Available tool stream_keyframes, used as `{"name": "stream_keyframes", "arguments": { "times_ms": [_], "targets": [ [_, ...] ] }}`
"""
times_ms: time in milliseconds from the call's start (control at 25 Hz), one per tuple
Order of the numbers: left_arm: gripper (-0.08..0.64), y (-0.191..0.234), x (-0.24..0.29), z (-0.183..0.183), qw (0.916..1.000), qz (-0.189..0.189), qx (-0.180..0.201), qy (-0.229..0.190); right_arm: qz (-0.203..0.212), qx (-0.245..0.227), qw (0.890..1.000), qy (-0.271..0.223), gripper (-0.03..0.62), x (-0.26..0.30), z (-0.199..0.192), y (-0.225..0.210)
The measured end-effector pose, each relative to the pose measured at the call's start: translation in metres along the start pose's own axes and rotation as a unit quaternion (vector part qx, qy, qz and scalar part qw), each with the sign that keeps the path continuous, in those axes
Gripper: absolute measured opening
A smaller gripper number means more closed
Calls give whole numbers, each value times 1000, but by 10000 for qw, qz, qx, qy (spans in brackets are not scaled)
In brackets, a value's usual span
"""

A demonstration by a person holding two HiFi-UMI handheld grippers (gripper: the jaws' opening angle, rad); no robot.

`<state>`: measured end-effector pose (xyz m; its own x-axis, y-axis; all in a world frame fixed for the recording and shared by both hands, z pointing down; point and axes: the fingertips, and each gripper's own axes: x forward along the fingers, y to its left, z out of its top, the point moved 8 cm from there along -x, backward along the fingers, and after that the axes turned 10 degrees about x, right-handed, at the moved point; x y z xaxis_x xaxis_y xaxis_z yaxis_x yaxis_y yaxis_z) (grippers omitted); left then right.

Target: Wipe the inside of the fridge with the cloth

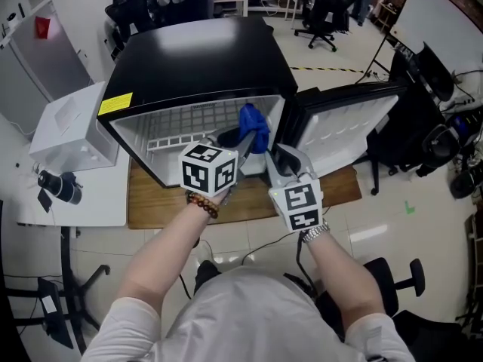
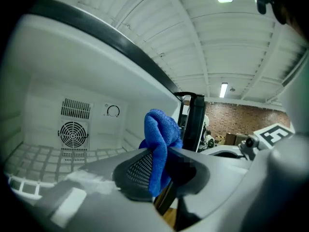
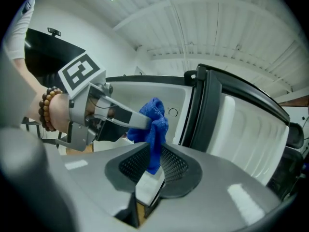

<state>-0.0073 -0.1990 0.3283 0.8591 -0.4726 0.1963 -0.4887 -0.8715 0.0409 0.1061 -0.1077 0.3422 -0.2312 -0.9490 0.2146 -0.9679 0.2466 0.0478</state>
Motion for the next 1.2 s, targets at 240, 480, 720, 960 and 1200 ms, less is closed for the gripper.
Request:
{"name": "stream_keyframes", "arguments": {
  "times_ms": [240, 480, 720, 960, 1200],
  "targets": [
    [71, -9, 13, 14, 9973, 205, 670, -214, -10, 36, 10000, -29, 2, -12, -3, -9],
    [71, -7, 34, 18, 9959, 352, 805, -212, 27, 30, 10000, -41, 2, -18, -5, -14],
    [69, 2, 45, 18, 9950, 546, 800, -225, 51, 52, 10000, -67, 2, -21, -6, -18],
    [69, 15, 58, 18, 9942, 740, 747, -208, 162, 61, 9998, -100, 2, -20, -3, -15],
    [69, 31, 72, 18, 9929, 925, 717, -200, 223, 88, 9997, -102, 2, -21, -3, -13]
  ]
}}
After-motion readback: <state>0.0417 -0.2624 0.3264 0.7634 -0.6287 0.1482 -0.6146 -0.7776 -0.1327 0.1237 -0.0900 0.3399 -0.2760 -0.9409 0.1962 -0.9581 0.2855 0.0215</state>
